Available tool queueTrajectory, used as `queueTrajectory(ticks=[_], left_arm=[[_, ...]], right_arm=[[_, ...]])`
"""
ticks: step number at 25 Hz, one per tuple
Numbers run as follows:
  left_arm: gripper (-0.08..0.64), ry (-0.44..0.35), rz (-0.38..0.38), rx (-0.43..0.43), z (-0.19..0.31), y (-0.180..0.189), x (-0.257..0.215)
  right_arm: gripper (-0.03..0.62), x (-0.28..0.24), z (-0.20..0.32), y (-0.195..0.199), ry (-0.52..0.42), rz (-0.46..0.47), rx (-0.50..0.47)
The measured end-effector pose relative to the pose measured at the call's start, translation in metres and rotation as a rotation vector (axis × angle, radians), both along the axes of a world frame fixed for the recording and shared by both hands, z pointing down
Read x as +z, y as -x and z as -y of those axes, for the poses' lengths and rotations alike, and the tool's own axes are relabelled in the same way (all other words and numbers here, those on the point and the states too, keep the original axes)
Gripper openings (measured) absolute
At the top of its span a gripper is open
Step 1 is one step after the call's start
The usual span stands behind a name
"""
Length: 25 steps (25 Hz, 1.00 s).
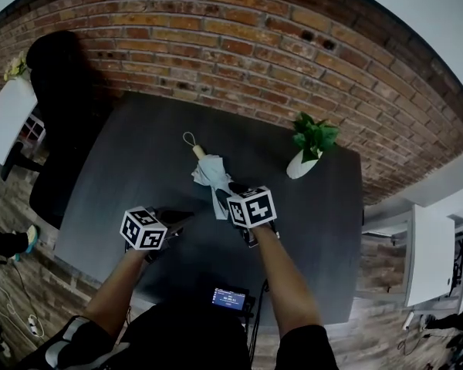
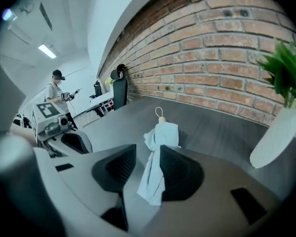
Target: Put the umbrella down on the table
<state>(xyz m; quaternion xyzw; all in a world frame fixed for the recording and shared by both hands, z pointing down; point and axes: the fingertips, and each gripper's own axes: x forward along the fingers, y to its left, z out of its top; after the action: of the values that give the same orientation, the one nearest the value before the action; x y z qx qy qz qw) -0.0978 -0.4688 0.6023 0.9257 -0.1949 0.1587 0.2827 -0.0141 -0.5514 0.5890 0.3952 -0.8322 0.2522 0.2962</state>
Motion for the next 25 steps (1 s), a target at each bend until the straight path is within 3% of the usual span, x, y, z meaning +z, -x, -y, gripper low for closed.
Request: queueTrajectory(ticks=[3, 6, 13, 20, 25], left_arm=[[0.005, -0.016, -0.013, 0.026, -0.015, 0.001, -0.005], [0.005, -0.047, -0.058, 0.065, -0.032, -0.001, -0.013], [0.003, -0.104, -0.117, 0.094, -0.063, 0.002, -0.027], [0.003, -0.11, -0.148, 0.125, -0.099, 0.01, -0.025], [0.003, -0.101, -0.15, 0.148, -0.117, 0.012, -0.019]], right_arm=[[0.066, -0.017, -0.02, -0.005, -0.065, 0.02, 0.039], [0.011, -0.027, -0.042, -0.01, -0.106, 0.057, 0.078], [0.008, -0.037, -0.103, -0.004, -0.161, 0.155, 0.125], [0.008, -0.037, -0.139, -0.001, -0.183, 0.256, 0.218], [0.008, -0.028, -0.153, -0.002, -0.176, 0.246, 0.247]])
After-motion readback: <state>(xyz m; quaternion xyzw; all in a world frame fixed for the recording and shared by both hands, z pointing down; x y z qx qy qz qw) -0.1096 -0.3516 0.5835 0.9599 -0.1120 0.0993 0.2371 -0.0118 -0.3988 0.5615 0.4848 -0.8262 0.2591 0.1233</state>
